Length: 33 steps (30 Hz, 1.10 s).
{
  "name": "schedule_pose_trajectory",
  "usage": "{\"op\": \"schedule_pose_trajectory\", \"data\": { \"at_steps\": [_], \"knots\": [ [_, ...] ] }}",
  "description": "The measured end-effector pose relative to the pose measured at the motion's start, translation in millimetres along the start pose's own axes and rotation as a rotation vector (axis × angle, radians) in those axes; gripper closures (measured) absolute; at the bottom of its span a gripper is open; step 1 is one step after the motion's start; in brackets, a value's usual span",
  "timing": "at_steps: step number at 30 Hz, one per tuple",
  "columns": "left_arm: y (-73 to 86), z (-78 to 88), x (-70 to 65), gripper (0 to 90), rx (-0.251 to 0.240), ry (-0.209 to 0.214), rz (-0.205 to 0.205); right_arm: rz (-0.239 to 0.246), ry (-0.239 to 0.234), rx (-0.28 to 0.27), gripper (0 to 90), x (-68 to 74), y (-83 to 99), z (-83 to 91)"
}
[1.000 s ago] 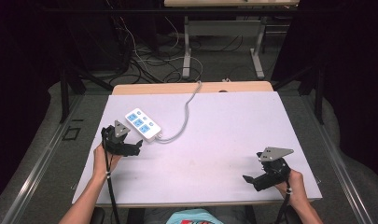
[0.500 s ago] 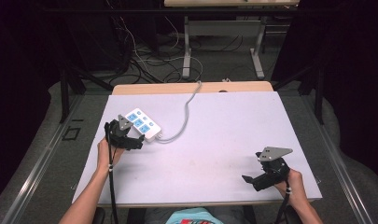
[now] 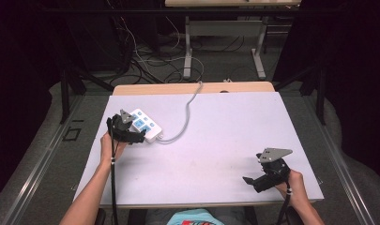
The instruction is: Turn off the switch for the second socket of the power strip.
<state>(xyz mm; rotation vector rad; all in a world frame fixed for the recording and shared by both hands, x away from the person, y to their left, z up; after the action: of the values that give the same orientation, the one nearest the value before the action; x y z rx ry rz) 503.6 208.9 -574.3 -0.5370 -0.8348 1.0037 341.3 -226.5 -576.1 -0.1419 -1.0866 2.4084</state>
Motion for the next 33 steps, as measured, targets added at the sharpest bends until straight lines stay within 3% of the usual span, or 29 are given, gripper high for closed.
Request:
{"op": "schedule_pose_trajectory", "data": {
  "at_steps": [5,16,24,28,33],
  "knots": [
    [-3.9,-5.9,0.8,0.0,-0.005,0.005,0.018,-0.002,-0.005,0.008,0.5,0.0,-0.2,-1.4],
    [-12.3,-21.6,1.1,0.2,0.002,0.016,0.014,0.013,-0.010,0.003,0.4,0.1,-1.4,-3.4],
    [-19.5,-35.6,5.6,0.6,0.011,0.006,0.071,0.003,-0.012,0.003,0.4,0.1,-1.6,-3.7],
    [-18.9,-41.2,8.5,5.0,0.025,0.003,0.083,0.014,-0.009,0.008,0.4,-0.6,-1.5,-2.9],
    [-21.8,-42.7,13.9,16.7,-0.001,-0.003,0.107,0.013,-0.016,0.016,0.4,-0.3,-1.0,-2.4]
  ]
}}
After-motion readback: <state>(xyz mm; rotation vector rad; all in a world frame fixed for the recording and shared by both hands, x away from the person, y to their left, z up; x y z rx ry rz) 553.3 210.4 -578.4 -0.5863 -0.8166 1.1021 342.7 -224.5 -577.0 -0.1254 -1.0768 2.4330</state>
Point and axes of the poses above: each handheld gripper's, and its own axes: z roughly backward along the jaws, y roughly out of its underside, x roughly to its left, the point moved 8 cm from there along -z, roughly forward along the jaws, and after that the axes turned 14 degrees about -y, right-handed, at the moved point
